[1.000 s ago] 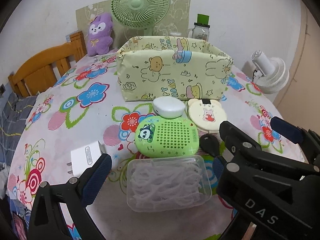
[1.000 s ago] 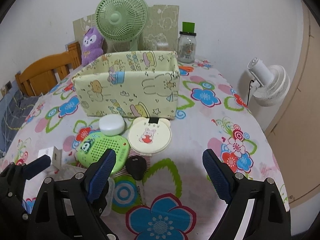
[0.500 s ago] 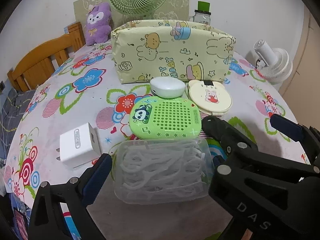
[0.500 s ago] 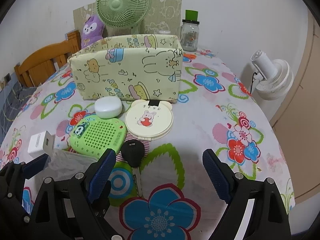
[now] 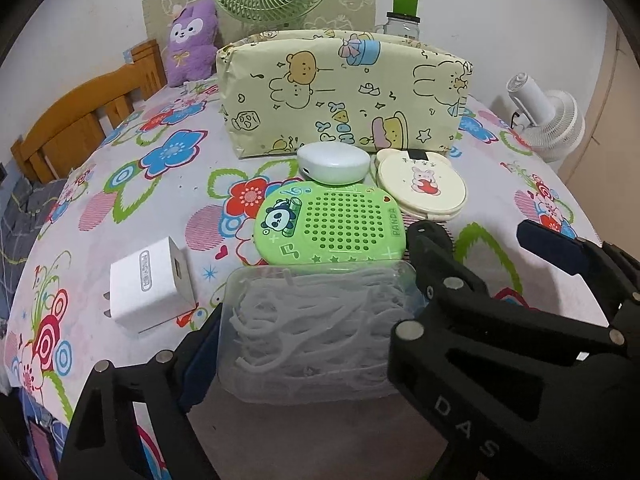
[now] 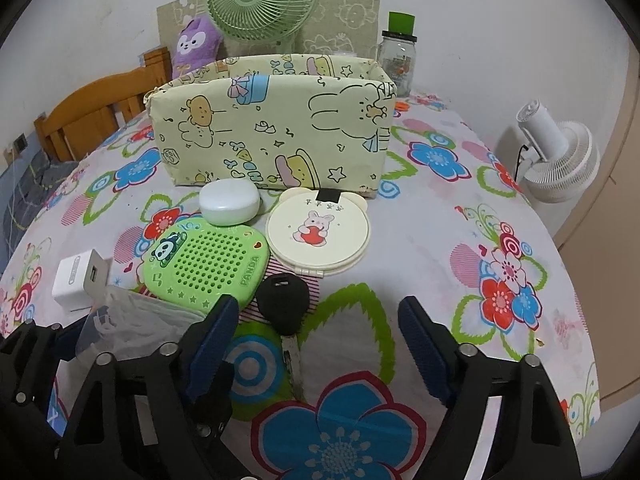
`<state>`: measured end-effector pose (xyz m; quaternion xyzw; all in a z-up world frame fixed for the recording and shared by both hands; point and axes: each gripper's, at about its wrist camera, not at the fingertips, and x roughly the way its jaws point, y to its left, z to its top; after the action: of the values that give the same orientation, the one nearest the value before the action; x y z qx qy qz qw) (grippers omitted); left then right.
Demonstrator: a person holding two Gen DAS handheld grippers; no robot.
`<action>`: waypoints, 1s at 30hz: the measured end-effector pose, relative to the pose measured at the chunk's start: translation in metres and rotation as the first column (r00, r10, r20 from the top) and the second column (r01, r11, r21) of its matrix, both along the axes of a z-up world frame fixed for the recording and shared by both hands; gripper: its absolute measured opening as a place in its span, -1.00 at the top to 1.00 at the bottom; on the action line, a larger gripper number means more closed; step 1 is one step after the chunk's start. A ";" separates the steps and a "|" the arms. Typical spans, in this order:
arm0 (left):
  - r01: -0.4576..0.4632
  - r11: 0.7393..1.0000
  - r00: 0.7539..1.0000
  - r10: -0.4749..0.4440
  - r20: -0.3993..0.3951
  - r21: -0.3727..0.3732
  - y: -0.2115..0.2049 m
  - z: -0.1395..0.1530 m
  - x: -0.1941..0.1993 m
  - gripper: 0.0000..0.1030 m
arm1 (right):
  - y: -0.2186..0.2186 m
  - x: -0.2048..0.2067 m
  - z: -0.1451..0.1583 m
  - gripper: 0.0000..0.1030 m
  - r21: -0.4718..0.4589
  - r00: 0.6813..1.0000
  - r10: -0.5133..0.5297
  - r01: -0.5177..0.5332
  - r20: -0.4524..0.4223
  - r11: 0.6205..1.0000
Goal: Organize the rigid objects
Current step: 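Grasp the clear floss-pick box with the left gripper while the right gripper grasps the black key, then lift the floss-pick box with the left gripper while the right gripper lifts the black key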
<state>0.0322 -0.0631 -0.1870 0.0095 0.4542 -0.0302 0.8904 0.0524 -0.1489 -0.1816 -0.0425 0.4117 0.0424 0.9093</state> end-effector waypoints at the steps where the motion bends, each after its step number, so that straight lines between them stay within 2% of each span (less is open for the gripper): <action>1: 0.001 1.000 1.000 -0.001 0.002 0.002 0.000 0.000 0.001 -0.76 | 0.000 0.000 0.000 -0.48 -0.001 1.000 0.000 0.000 -0.001 1.000; 2: 0.004 1.000 1.000 -0.004 0.005 0.005 0.001 0.000 0.001 -0.76 | 0.001 0.002 -0.001 -0.39 -0.001 1.000 0.003 -0.003 -0.015 1.000; 6: 0.013 1.000 1.000 -0.013 0.010 0.004 0.002 0.000 0.002 -0.76 | -0.002 0.006 -0.009 -0.27 0.060 0.998 0.008 -0.004 -0.068 0.998; 12: 0.021 1.000 1.000 -0.021 0.008 0.000 0.003 0.000 0.003 -0.76 | 0.002 0.009 -0.011 -0.15 0.049 0.997 0.020 -0.016 -0.069 0.999; 19: 0.023 1.000 1.000 -0.023 0.009 0.002 0.004 0.000 0.004 -0.76 | 0.006 0.012 -0.010 0.36 0.047 0.997 0.051 -0.049 -0.057 0.998; 30: 0.037 0.999 0.999 -0.038 0.033 0.027 -0.003 0.004 -0.001 -0.74 | 0.001 0.005 -0.008 0.37 0.058 0.998 0.033 -0.029 -0.056 0.998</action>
<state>0.0312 -0.0658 -0.1833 0.0304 0.4391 -0.0407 0.8970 0.0572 -0.1482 -0.1897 -0.0218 0.4355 0.0694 0.8972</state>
